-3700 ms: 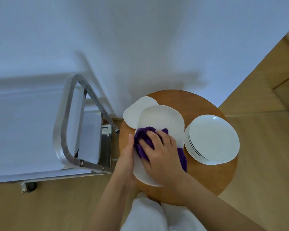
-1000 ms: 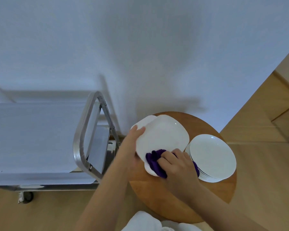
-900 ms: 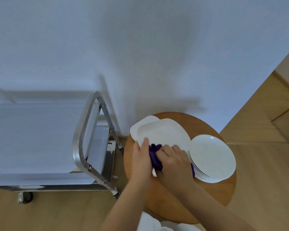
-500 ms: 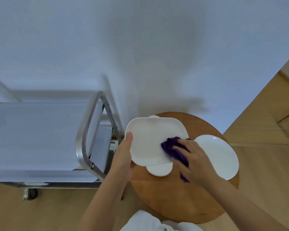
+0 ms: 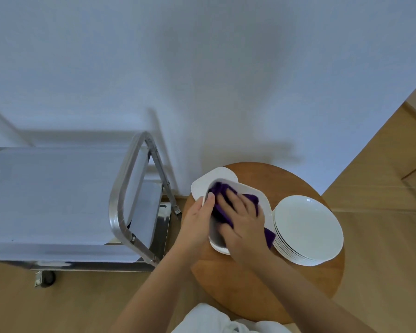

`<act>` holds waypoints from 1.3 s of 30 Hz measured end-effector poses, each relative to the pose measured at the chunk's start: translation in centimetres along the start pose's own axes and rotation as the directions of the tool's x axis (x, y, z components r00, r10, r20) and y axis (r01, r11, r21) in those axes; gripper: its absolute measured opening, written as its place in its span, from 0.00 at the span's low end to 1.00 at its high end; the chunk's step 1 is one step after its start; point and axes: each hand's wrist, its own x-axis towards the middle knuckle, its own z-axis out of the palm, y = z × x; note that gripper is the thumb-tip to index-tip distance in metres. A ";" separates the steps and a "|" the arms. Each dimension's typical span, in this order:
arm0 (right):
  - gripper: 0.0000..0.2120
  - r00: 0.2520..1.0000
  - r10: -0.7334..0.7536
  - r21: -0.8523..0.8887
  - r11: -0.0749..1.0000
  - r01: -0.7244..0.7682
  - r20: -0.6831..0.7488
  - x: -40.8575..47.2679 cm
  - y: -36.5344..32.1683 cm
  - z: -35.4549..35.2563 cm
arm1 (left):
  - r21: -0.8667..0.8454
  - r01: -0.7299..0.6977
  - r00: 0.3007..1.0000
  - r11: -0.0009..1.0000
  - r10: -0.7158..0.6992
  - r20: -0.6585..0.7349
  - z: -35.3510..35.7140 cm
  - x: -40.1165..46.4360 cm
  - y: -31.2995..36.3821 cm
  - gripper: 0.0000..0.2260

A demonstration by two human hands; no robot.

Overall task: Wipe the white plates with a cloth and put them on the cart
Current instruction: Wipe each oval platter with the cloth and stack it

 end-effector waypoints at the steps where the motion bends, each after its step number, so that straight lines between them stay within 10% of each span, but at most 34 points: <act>1: 0.32 0.998 -0.054 0.011 0.999 0.054 0.021 -0.5 -0.3 0.3 | -0.012 0.023 0.999 1.000 -0.023 -0.030 0.1 0.0 -0.2 0.14; 11: 0.25 0.873 -0.459 -0.302 0.866 0.398 -0.164 -2.0 3.2 -1.0 | -0.133 0.192 0.981 0.972 -0.194 -0.005 -2.0 1.6 1.7 0.21; 15: 0.16 0.977 -0.029 0.236 0.968 0.080 -0.211 -1.3 1.8 -2.8 | -0.120 0.171 0.974 0.978 -0.149 0.173 -3.0 1.6 3.0 0.34; 19: 0.16 0.963 0.266 0.741 0.638 -0.209 0.043 -0.2 1.2 -4.6 | 0.056 0.067 0.995 0.996 -0.063 -0.075 -3.0 2.3 1.8 0.33; 23: 0.23 0.945 0.259 0.964 0.120 -0.238 0.201 0.1 1.1 -5.1 | -0.462 0.316 0.942 0.828 -0.216 0.257 -2.8 1.3 -0.7 0.28; 27: 0.20 0.919 0.269 0.957 -0.072 -0.279 0.289 0.0 1.3 -4.4 | -0.636 0.346 0.936 0.690 -0.203 0.288 -2.1 0.5 -2.8 0.32; 32: 0.14 0.721 0.643 0.915 0.073 -0.396 0.260 -0.5 2.4 -4.0 | -0.605 0.249 0.961 0.756 -0.118 0.249 -3.3 0.8 -2.5 0.28; 35: 0.02 0.600 0.800 0.915 0.239 -0.325 0.005 -0.6 3.2 -4.7 | -0.394 0.169 0.977 0.903 -0.101 0.187 -4.4 1.5 -1.6 0.25; 39: 0.09 0.891 0.067 0.493 0.850 0.185 -0.450 0.7 1.3 -5.8 | -0.065 0.102 0.974 0.993 -0.087 0.210 -3.5 1.4 -0.6 0.25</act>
